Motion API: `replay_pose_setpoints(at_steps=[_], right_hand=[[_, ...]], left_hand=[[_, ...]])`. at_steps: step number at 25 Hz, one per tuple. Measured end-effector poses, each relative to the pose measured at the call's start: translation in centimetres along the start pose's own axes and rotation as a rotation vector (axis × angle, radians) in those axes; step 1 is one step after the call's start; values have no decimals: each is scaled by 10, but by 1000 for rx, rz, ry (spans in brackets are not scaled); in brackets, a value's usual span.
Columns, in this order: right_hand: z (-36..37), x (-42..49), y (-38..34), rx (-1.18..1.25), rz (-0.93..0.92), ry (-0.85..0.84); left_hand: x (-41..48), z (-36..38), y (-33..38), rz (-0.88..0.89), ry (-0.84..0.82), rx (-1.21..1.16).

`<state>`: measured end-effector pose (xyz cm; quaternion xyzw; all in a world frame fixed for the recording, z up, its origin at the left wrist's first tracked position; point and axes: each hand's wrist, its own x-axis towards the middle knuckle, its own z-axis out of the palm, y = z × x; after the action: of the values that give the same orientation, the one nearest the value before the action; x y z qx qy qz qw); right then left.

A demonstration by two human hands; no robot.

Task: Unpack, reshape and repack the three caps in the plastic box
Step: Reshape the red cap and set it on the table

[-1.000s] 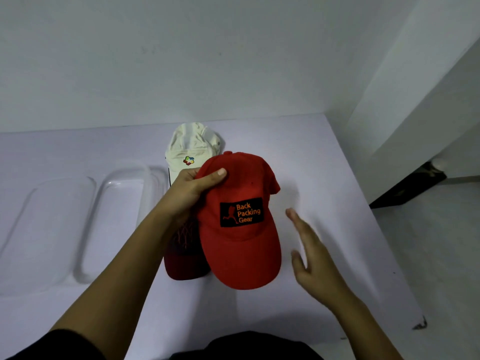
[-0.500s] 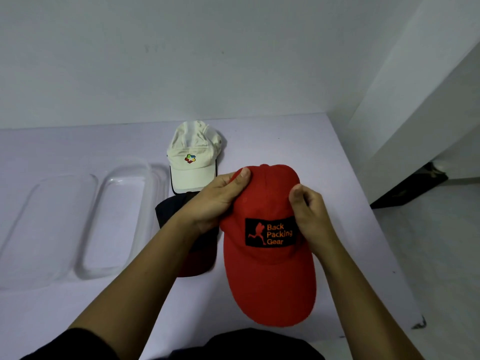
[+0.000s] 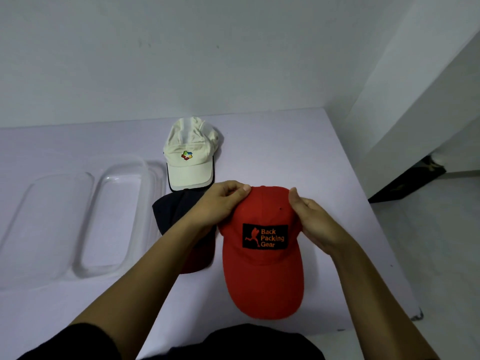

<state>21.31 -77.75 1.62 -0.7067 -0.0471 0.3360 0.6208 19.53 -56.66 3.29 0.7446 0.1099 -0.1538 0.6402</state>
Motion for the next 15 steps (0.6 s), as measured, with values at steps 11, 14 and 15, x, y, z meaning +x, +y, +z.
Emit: replay_pose_setpoints(at_steps=[11,14,15], right_hand=[[-21,70,51,-376,85,224],[-31,81,57,-409,89,237],[-37,79,59,-376,93,251]], left_hand=[[76,24,-66,-153,18,449],[82,24,-69,-180,119,411],[80,22,-67,-179,171,390]])
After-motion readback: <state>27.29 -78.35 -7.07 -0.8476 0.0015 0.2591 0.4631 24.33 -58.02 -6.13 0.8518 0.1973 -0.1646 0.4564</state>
